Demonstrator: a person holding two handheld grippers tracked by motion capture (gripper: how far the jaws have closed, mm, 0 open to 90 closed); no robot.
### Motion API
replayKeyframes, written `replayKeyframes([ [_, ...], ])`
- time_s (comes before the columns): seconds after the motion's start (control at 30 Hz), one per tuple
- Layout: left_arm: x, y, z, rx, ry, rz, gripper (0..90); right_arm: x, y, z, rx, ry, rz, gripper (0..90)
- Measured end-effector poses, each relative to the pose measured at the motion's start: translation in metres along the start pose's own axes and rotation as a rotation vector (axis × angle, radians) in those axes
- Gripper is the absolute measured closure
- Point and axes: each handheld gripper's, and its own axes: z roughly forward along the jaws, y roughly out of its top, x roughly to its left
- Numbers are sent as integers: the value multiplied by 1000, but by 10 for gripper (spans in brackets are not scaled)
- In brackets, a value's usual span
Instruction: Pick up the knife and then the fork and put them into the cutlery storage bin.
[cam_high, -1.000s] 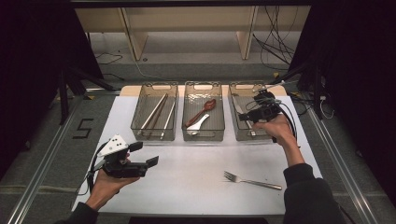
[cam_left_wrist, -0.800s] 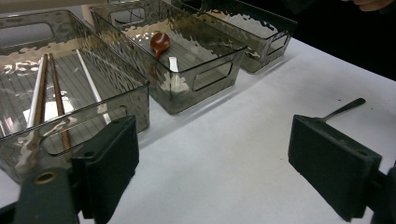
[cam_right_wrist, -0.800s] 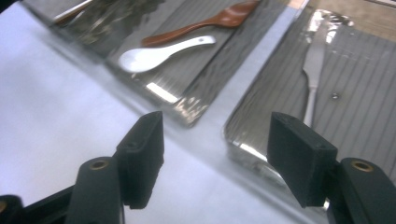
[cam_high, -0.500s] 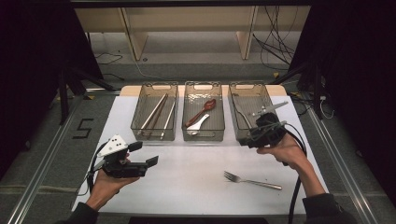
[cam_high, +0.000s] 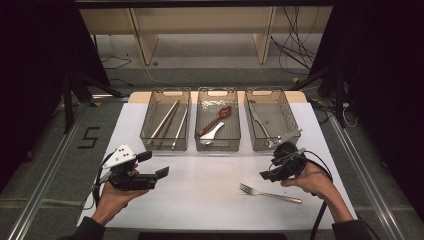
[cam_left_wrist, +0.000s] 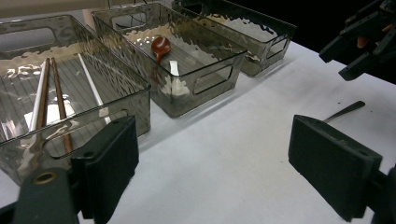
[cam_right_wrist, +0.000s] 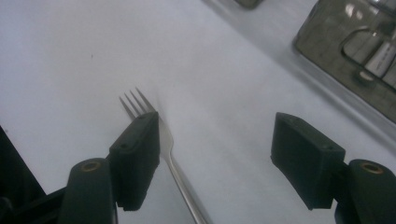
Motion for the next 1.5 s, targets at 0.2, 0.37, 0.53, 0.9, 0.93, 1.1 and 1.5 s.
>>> replayKeyframes([
  [0.2,0,0,1,-1,0,0,155,3,-11,6,58,7,-9,339],
  [0.37,-1,0,1,1,0,1,155,7,-19,12,101,4,-26,363],
  [0.53,-1,0,1,5,-1,4,155,8,-24,15,123,9,-37,397],
  [0.9,-1,0,1,4,-3,7,155,13,-33,24,191,17,-67,462],
  [0.93,-1,-1,1,4,-2,7,155,14,-34,25,199,17,-73,468],
  [1.1,-1,0,1,4,-3,9,155,16,-37,31,237,12,-92,520],
  [1.5,-2,0,1,3,-5,8,155,15,-40,39,276,-7,-114,690],
])
